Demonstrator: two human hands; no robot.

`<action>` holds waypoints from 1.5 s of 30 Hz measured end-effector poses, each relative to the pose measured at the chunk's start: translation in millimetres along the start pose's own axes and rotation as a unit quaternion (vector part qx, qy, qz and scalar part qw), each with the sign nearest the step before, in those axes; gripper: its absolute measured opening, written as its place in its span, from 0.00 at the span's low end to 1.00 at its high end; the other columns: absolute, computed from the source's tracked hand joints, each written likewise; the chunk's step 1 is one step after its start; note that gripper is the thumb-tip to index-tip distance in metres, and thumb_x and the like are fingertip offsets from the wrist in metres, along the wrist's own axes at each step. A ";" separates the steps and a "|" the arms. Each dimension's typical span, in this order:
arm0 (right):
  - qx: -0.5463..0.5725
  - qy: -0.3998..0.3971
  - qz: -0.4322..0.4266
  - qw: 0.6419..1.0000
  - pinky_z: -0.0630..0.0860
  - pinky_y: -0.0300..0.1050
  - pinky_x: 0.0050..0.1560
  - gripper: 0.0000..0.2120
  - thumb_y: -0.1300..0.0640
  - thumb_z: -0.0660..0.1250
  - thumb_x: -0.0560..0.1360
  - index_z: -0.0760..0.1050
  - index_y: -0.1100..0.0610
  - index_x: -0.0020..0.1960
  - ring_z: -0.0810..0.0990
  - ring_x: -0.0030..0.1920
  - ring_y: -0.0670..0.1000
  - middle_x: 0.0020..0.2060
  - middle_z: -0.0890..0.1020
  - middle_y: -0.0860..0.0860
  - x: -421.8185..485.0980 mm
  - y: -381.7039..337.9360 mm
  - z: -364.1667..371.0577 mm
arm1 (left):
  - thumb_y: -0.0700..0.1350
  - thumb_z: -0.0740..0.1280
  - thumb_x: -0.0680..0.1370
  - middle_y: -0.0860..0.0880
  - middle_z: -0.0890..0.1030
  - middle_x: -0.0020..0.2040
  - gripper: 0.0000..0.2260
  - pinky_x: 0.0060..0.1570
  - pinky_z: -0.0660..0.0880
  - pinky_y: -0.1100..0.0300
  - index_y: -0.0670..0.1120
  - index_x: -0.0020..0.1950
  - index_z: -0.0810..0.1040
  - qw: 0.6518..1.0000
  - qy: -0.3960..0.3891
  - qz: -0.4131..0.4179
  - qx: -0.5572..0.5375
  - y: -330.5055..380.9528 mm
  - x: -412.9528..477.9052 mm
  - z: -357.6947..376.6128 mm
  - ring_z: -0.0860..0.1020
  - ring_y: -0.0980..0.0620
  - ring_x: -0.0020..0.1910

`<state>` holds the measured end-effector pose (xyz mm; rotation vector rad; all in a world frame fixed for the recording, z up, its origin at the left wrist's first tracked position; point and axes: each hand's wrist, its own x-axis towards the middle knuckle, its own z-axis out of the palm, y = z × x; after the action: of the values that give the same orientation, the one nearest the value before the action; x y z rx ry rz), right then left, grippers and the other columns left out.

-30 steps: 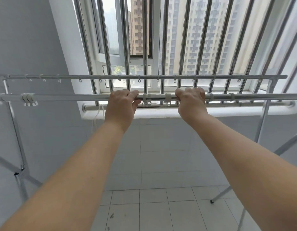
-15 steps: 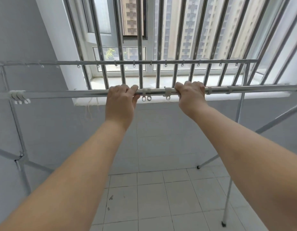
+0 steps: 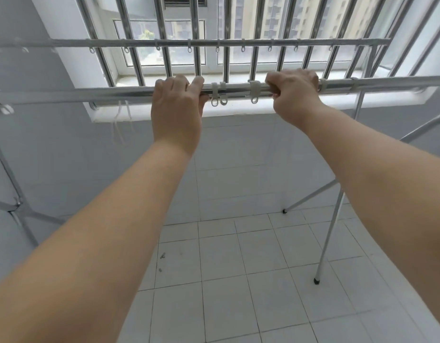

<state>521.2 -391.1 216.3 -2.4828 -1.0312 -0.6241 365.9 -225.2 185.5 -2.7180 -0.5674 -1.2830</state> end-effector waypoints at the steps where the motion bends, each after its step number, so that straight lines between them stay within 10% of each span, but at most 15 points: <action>1: -0.003 -0.001 -0.001 1.000 0.60 0.53 0.59 0.12 0.69 0.57 0.68 0.66 0.52 0.39 0.64 0.45 0.54 0.37 0.71 0.51 -0.5 -2.6 0.8 | 0.47 0.58 0.81 0.41 0.77 0.52 0.15 0.64 0.64 0.51 0.45 0.66 0.73 1.000 0.007 0.001 -0.002 -2.1 -1.6 -0.5 0.72 0.40 0.55; 16: -0.119 -0.068 0.023 0.990 0.59 0.60 0.67 0.06 0.61 0.58 0.74 0.68 0.50 0.43 0.73 0.58 0.66 0.49 0.77 0.63 11.2 -31.3 0.9 | 0.46 0.55 0.81 0.48 0.64 0.76 0.21 0.74 0.56 0.48 0.51 0.75 0.59 0.972 -0.232 -0.031 0.011 -89.0 9.0 -64.7 0.59 0.44 0.74; 23: -0.125 -0.043 0.082 0.988 0.50 0.65 0.73 0.21 0.63 0.60 0.72 0.66 0.65 0.64 0.64 0.68 0.68 0.62 0.69 0.69 1.0 -69.1 10.6 | 0.45 0.55 0.81 0.45 0.57 0.78 0.23 0.76 0.52 0.49 0.46 0.76 0.56 0.951 -0.255 -0.136 0.107 -166.5 -13.4 -107.3 0.55 0.45 0.77; 34: -0.009 -0.062 -0.090 0.994 0.53 0.61 0.74 0.23 0.62 0.62 0.73 0.67 0.58 0.67 0.68 0.66 0.63 0.61 0.73 0.62 -5.5 -177.9 19.7 | 0.43 0.54 0.81 0.45 0.53 0.79 0.24 0.76 0.50 0.48 0.46 0.77 0.52 0.943 -0.245 -0.175 0.143 -200.6 -26.9 -116.1 0.52 0.44 0.77; 45: -0.044 -0.044 -0.117 0.991 0.52 0.62 0.74 0.22 0.40 0.55 0.79 0.70 0.56 0.63 0.70 0.64 0.61 0.58 0.76 0.58 8.1 -236.3 49.2 | 0.45 0.59 0.80 0.45 0.68 0.72 0.20 0.74 0.55 0.47 0.45 0.72 0.65 0.976 -0.149 -0.115 0.112 -259.9 -20.6 -107.7 0.62 0.45 0.73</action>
<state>365.7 -206.4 220.5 -2.5038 -1.3694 -0.6457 180.9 -14.8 218.1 -2.7268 -1.0141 -0.7874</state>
